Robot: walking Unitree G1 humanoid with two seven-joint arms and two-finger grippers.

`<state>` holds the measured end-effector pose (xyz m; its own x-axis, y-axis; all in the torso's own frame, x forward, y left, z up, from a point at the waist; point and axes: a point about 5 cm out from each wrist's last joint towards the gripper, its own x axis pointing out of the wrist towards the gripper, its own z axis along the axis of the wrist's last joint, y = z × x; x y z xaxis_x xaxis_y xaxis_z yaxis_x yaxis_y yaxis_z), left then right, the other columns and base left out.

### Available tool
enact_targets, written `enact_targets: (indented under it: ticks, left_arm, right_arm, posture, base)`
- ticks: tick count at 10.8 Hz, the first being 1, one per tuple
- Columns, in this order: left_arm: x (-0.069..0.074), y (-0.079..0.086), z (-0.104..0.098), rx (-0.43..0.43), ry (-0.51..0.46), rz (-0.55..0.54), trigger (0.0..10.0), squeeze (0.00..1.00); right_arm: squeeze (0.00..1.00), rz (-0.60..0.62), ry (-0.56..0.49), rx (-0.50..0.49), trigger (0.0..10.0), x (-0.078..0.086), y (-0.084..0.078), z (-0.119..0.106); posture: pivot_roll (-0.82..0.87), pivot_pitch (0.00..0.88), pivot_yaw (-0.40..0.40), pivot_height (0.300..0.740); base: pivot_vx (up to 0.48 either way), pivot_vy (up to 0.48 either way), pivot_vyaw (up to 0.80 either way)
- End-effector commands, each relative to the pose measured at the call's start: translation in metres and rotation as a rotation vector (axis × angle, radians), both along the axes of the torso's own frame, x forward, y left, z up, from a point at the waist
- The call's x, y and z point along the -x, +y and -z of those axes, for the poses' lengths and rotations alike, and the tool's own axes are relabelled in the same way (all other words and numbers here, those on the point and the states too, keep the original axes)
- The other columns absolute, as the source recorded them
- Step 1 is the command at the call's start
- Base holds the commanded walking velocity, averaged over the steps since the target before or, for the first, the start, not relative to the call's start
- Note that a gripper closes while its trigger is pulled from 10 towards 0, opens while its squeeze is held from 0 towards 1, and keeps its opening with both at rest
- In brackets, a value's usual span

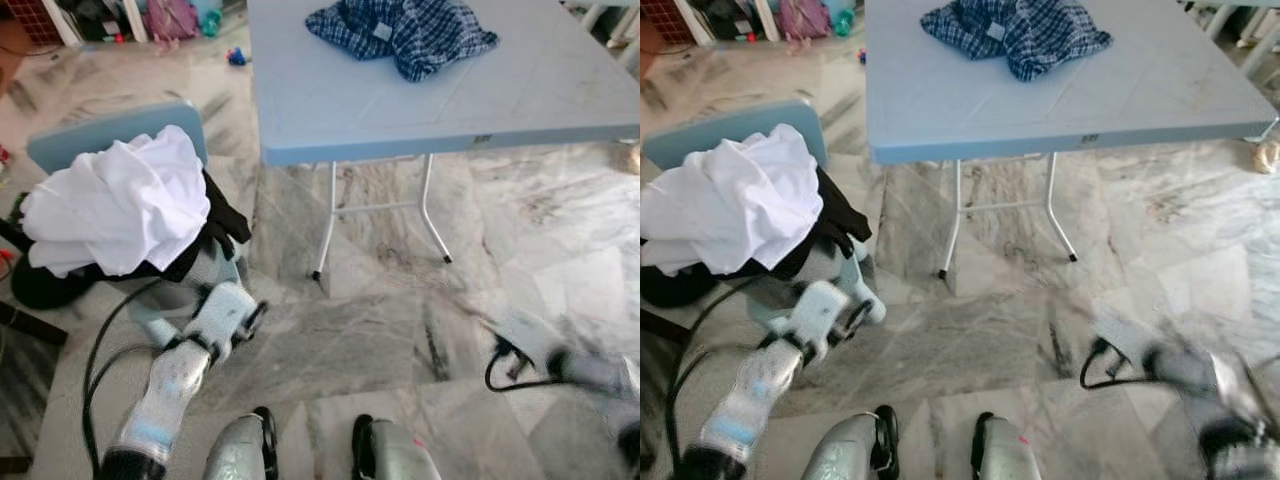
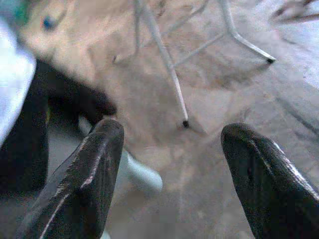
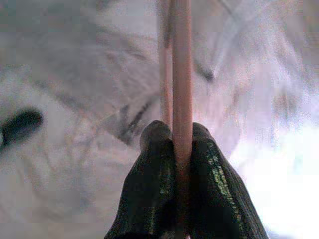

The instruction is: Hang hanger

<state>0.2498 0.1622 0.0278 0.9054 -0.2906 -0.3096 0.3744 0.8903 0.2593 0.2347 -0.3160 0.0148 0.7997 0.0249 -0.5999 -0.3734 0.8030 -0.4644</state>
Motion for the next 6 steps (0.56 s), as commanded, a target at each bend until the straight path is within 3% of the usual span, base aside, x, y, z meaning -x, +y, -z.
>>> enact_targets:
  ticks: [1, 2, 3, 4, 5, 6]
  left_arm:
    - [0.007, 0.000, 0.008, 0.032, 0.054, -0.008, 10.0, 0.92]
    - [0.006, -0.006, 0.007, 0.081, 0.060, -0.005, 10.0, 0.00]
    - [-0.002, -0.009, -0.001, 0.126, 0.040, -0.021, 10.0, 0.00]
    - [-0.010, -0.011, -0.008, 0.160, 0.014, -0.045, 10.0, 0.00]
    - [-0.015, -0.011, -0.014, 0.230, -0.001, -0.098, 10.0, 0.00]
    - [-0.016, -0.013, -0.019, 0.273, -0.019, -0.114, 10.0, 0.00]
  right_arm:
    - [0.00, 0.167, -0.050, -0.070, 0.0, 0.005, -0.006, 0.004]
    - [0.00, 0.293, -0.123, -0.193, 0.0, 0.004, 0.004, 0.008]
    - [0.00, 0.445, -0.201, -0.321, 2.0, 0.000, 0.016, 0.012]
    - [0.00, 0.610, -0.317, -0.429, 10.0, -0.007, 0.029, 0.011]
    - [0.00, 0.712, -0.375, -0.466, 10.0, -0.010, 0.033, 0.009]
    - [0.00, 0.781, -0.422, -0.472, 10.0, -0.014, 0.039, 0.005]
  posture:
    - [-0.01, 0.194, -0.019, 0.740]
    - [-0.02, 0.193, -0.016, 0.740]
    - [-0.02, 0.193, -0.015, 0.740]
    - [-0.02, 0.190, -0.015, 0.740]
    - [-0.01, 0.188, -0.017, 0.740]
    - [-0.01, 0.187, -0.018, 0.740]
  base:
    - [0.000, 0.000, 0.00]
    - [0.000, 0.000, 0.00]
    - [0.000, 0.000, 0.00]
    - [0.000, 0.000, 0.00]
    - [0.000, 0.000, 0.00]
    - [0.000, 0.000, -0.79]
